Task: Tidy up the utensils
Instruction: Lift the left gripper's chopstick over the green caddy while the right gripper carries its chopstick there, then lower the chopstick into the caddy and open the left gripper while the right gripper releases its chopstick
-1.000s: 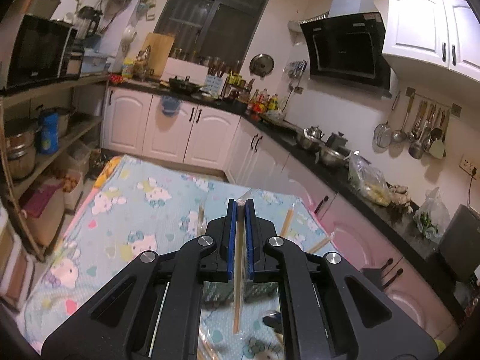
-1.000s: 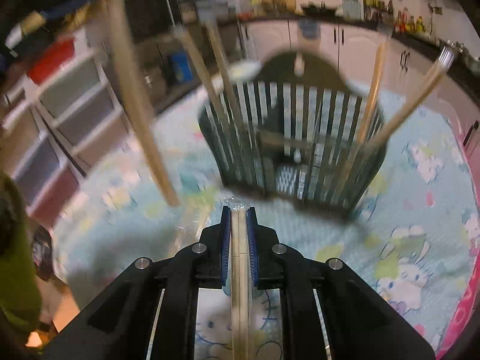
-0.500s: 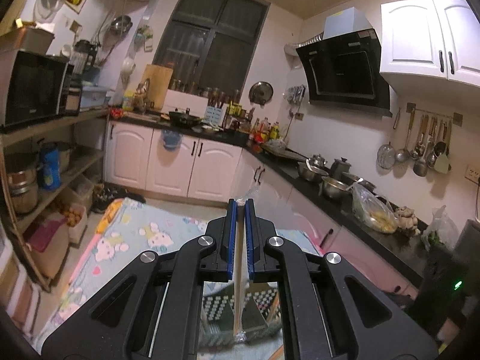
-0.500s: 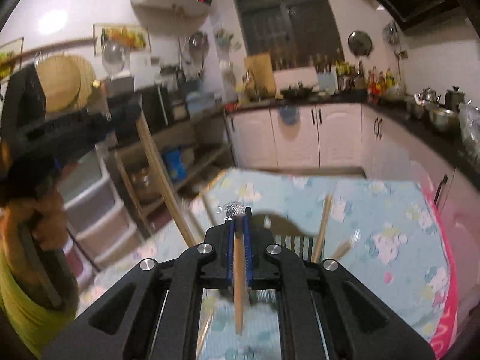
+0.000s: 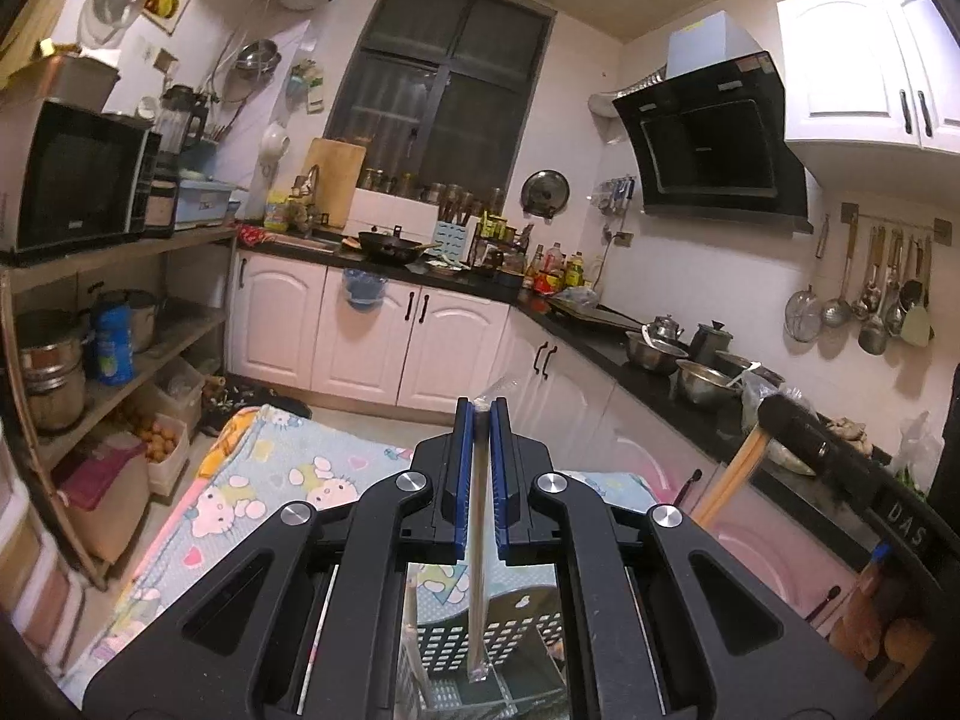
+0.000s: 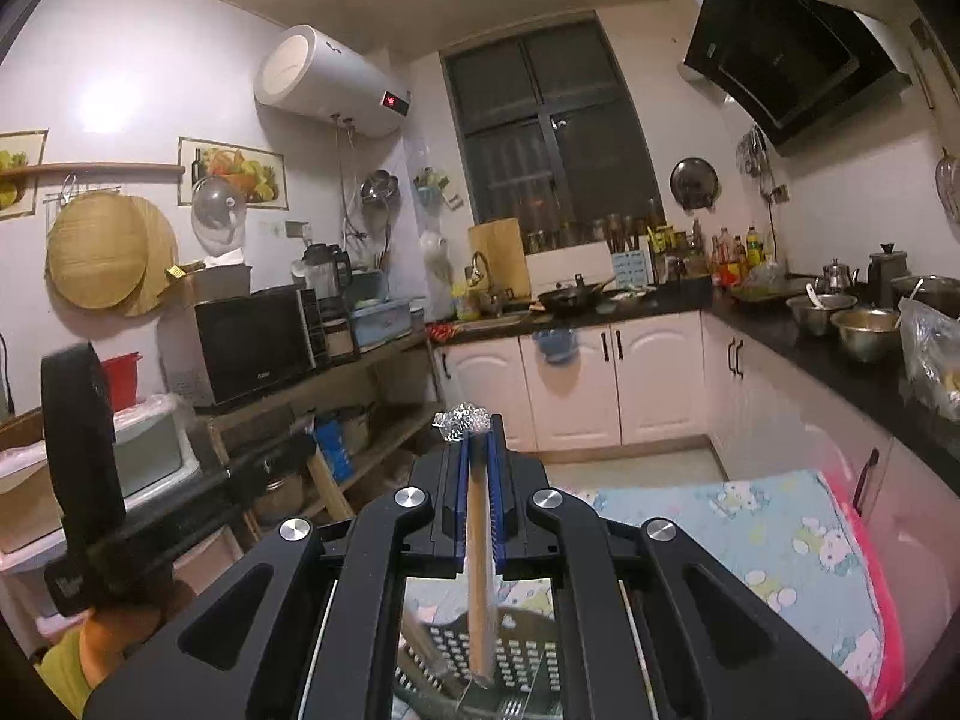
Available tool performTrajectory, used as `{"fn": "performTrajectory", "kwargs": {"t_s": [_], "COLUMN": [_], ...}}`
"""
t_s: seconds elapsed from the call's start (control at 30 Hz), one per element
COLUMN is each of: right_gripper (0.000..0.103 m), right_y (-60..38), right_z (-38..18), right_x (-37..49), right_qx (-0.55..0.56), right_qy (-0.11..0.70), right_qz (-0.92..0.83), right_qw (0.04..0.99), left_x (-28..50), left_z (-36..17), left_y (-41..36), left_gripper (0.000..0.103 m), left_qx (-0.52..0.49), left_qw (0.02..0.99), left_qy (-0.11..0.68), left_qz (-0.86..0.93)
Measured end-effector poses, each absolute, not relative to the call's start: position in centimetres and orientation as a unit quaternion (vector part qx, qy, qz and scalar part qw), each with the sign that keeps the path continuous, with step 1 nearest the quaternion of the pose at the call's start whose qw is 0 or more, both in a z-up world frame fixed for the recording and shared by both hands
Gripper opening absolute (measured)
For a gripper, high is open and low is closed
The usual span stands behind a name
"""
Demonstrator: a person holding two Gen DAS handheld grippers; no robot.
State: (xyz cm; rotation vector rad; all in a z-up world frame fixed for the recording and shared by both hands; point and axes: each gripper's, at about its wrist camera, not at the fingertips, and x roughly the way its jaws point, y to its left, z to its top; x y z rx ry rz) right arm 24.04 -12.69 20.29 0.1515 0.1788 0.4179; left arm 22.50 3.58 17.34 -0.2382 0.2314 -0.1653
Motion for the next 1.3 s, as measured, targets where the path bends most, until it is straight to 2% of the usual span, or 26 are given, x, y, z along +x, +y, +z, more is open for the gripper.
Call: {"fn": "performTrajectory", "kwargs": {"t_s": [0.5, 1.07, 1.3], "right_gripper": [0.006, 0.006, 0.008], "right_y": [-11.9, -11.4, -12.2], "right_z": [13.1, 8.1, 6.3], "right_x": [26.2, 24.2, 23.3], "right_qx": [0.081, 0.076, 0.091], "right_qy": [0.11, 0.107, 0.134], "right_qz": [0.17, 0.129, 0.13], "right_qw": [0.976, 0.983, 0.978], "left_x": [22.9, 22.9, 22.5], "left_z": [12.6, 9.4, 8.5], "left_y": [3.5, 2.5, 2.5], "left_gripper": [0.002, 0.002, 0.002], "left_qx": [-0.127, -0.121, -0.125], "left_qw": [0.98, 0.979, 0.977], "left_qy": [0.128, 0.143, 0.152], "left_qz": [-0.082, -0.083, -0.082]}}
